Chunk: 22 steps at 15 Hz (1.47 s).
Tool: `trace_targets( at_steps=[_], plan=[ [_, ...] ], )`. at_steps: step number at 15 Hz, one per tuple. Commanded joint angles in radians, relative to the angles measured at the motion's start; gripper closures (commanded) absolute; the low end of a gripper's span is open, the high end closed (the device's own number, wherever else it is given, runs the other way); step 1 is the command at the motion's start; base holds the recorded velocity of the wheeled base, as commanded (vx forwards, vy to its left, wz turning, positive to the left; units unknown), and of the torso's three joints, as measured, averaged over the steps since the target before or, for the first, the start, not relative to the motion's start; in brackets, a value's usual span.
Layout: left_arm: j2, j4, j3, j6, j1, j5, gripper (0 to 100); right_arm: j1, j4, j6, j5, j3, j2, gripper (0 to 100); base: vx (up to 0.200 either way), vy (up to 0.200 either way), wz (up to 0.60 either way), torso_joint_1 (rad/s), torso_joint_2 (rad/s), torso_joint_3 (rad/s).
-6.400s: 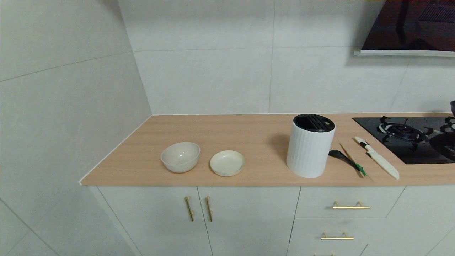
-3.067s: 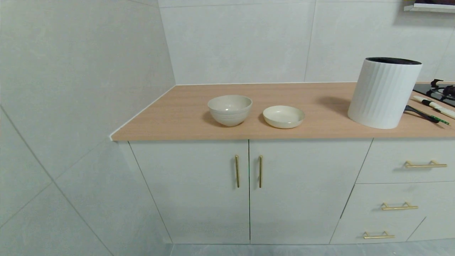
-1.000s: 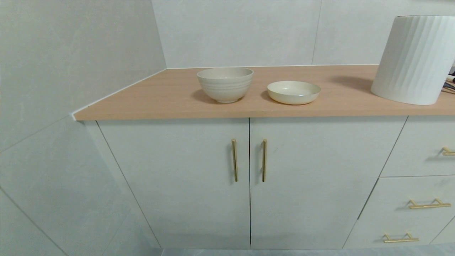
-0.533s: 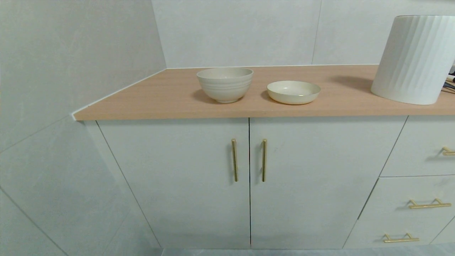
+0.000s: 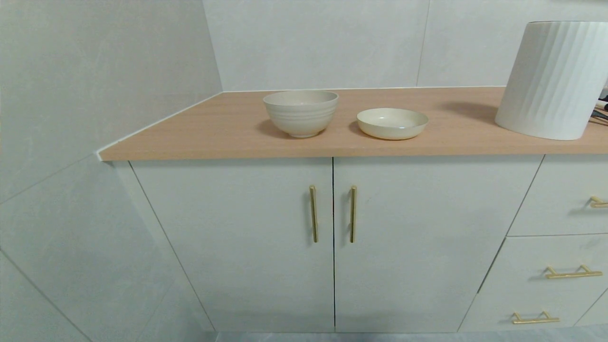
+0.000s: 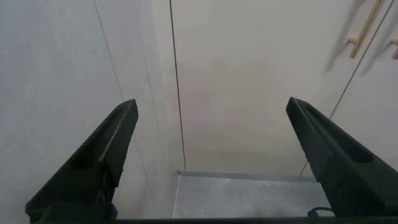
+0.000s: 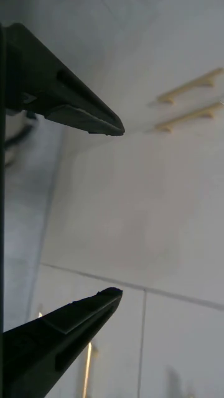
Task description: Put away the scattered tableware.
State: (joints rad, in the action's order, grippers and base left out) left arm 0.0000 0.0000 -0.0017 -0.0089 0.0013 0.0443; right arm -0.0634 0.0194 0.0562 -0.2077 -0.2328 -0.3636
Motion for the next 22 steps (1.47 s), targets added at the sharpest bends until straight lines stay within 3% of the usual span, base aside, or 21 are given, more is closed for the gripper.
trace_targets(
  at_steps=[1, 5, 10, 16, 22],
  plan=[
    [0.002, 0.000, 0.000, 0.000, 0.000, 0.000, 0, -0.084, 0.011, -0.010, -0.041, -0.177, -0.373, 0, 0.000, 0.000, 0.00, 0.000, 0.00, 0.000],
    [0.002, 0.000, 0.000, 0.001, 0.000, 0.000, 0, -0.240, 0.126, -0.010, -0.041, -0.307, -0.678, 0, 0.000, 0.000, 0.00, 0.000, 0.00, 0.000],
    [0.002, 0.000, 0.002, 0.014, 0.000, 0.000, 0, -0.342, 0.432, 0.008, -0.049, -0.418, -1.074, 0, 0.000, 0.000, 0.00, 0.000, 0.00, 0.000],
    [0.002, 0.000, 0.002, 0.014, 0.000, 0.000, 0, -0.501, 0.447, 0.103, -0.049, -0.666, -1.348, 0, 0.000, 0.000, 0.00, 0.000, 0.00, 0.000],
    [0.002, 0.000, 0.002, 0.015, 0.000, 0.000, 0, -0.526, 0.458, 0.198, -0.049, -0.688, -1.446, 0, 0.000, 0.000, 0.00, 0.000, 0.00, 0.000]
  ],
)
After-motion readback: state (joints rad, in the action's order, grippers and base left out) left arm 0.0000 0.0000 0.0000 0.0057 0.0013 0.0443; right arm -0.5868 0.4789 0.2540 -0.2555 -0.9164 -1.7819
